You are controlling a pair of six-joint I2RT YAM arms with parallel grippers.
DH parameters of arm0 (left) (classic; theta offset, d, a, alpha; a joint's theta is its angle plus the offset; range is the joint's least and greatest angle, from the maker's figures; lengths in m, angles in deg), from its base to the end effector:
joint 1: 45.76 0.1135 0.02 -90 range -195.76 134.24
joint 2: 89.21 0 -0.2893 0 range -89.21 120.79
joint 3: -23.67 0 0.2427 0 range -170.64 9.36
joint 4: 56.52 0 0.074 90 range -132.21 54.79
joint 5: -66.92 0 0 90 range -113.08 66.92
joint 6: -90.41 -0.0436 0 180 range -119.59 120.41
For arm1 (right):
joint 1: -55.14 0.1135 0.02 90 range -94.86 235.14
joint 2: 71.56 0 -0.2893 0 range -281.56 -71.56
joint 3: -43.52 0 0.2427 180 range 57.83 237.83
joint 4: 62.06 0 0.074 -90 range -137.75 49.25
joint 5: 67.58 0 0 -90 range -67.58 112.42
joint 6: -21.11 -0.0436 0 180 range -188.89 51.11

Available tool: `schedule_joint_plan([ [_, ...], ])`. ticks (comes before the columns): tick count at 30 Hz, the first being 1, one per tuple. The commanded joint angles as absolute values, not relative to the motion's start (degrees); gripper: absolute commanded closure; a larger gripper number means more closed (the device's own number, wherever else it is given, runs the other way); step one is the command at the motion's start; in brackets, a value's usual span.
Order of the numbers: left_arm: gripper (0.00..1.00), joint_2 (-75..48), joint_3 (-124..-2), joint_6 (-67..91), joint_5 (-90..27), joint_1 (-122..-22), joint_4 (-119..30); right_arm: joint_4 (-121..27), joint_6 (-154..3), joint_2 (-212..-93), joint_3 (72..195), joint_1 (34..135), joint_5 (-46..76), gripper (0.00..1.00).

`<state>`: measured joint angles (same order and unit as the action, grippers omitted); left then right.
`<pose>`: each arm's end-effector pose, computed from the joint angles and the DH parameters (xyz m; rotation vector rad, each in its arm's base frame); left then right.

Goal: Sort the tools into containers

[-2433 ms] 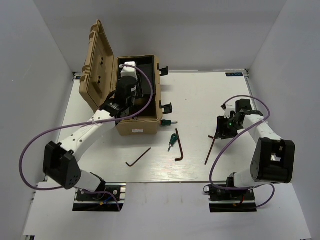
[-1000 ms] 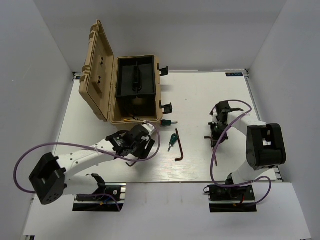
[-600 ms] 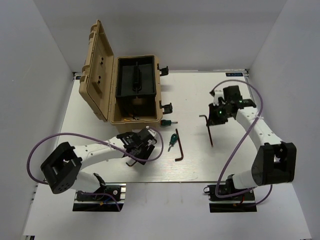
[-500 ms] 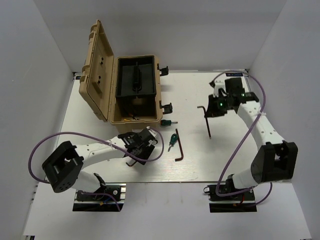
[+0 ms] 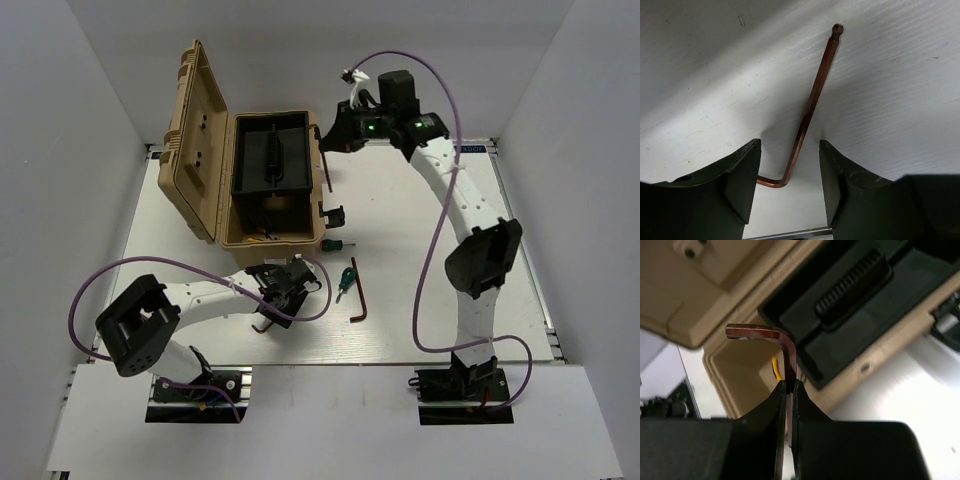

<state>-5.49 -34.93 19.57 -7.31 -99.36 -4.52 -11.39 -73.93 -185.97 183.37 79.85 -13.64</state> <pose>0.1484 -0.1813 0.1850 0.7860 2.6838 0.1246 0.4049 0.2146 0.4346 -0.7514 1.9077 0.9586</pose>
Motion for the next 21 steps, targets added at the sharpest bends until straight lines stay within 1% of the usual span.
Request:
schedule_joint_plan([
  [1,0.40,-5.28,-35.99,20.45,-6.47,-99.63,-4.24,-27.66,-85.83,-190.20,185.98,80.19,-13.45,1.00],
  [2,0.40,-5.28,-35.99,20.97,-6.47,-99.63,-4.24,-32.32,-91.86,-191.00,186.41,80.19,-11.88,1.00],
  [5,0.40,-5.28,-35.99,21.50,-7.00,-99.63,-4.24,-35.52,-96.64,-197.15,192.12,80.89,-9.58,1.00],
  [6,0.40,-5.89,-35.99,21.50,-7.00,-99.63,-4.24,-38.14,-97.36,-198.98,194.57,81.24,-7.05,1.00],
  [11,0.40,-6.42,-35.46,23.17,-7.00,-99.63,-4.77,-44.31,-99.21,-205.23,199.16,82.30,-3.07,1.00],
  [15,0.40,-6.95,-34.85,23.70,-6.47,-99.63,-4.77,-45.47,-98.69,-207.09,197.85,82.82,-3.95,1.00],
  [20,0.40,-5.90,-34.32,24.23,-6.47,-99.63,-5.29,-44.24,-97.46,-208.23,194.42,83.79,-8.25,1.00],
  [21,0.40,-5.89,-34.32,24.23,-6.99,-99.63,-5.82,-43.28,-97.11,-208.06,193.37,84.05,-9.47,0.94],
])
